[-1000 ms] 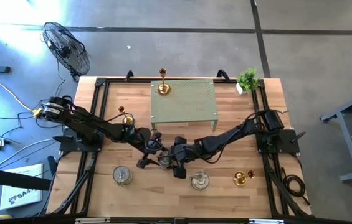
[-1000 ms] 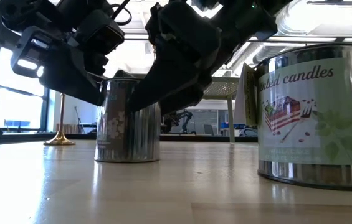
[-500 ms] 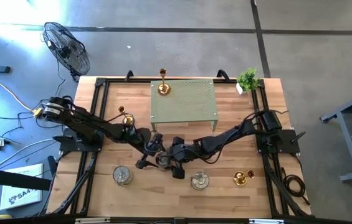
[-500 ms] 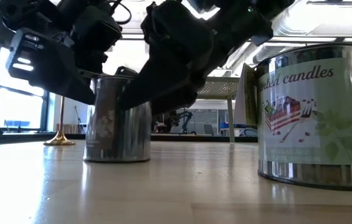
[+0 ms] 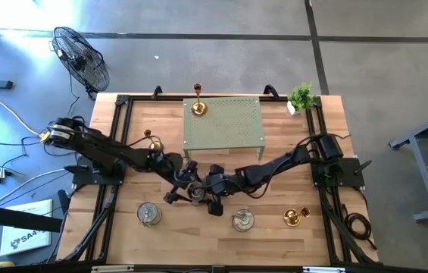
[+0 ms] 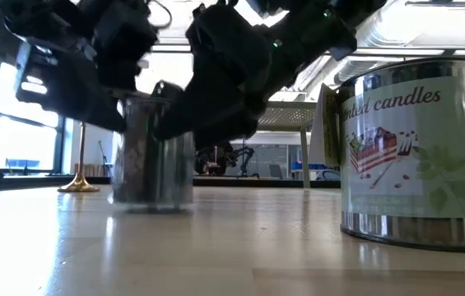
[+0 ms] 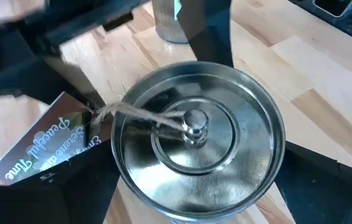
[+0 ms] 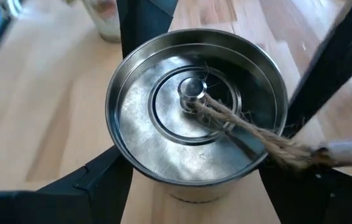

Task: Pick & Place candle stick holders
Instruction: Put the top silver scented candle on the shelf

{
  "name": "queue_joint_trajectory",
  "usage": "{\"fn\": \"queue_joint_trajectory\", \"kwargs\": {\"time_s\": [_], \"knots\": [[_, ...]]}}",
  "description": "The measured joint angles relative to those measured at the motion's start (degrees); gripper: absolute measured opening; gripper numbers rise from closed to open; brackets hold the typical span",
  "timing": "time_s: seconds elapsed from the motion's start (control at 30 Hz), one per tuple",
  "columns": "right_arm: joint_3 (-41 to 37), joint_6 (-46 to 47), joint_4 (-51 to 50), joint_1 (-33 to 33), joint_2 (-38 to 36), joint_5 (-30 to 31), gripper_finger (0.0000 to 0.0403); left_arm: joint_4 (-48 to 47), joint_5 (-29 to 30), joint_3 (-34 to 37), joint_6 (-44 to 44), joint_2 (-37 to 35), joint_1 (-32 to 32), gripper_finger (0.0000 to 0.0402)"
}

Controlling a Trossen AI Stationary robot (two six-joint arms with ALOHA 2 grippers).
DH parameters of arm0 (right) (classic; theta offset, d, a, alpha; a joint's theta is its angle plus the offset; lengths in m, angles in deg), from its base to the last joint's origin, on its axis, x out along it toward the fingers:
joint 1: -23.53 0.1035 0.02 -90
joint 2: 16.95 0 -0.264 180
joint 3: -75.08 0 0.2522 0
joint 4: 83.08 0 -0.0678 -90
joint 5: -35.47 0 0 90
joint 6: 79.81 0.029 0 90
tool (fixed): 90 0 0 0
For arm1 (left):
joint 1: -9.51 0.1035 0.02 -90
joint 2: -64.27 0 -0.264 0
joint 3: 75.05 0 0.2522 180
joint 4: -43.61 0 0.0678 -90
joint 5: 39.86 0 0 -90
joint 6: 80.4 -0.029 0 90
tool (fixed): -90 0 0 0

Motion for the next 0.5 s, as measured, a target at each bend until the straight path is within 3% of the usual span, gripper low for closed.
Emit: {"fn": "queue_joint_trajectory", "kwargs": {"time_s": [0.2, 0.5], "knots": [[0.2, 0.2, 2.9, -0.2, 0.0, 0.5, 0.0288, 2.5, 0.8, -1.0, -1.8, -6.3, 0.0, 0.0397], [0.1, -0.3, 3.3, -0.3, 0.0, -0.7, 0.0238, 1.5, 0.6, -0.8, -1.3, -7.0, -0.1, 0.0396]]}}
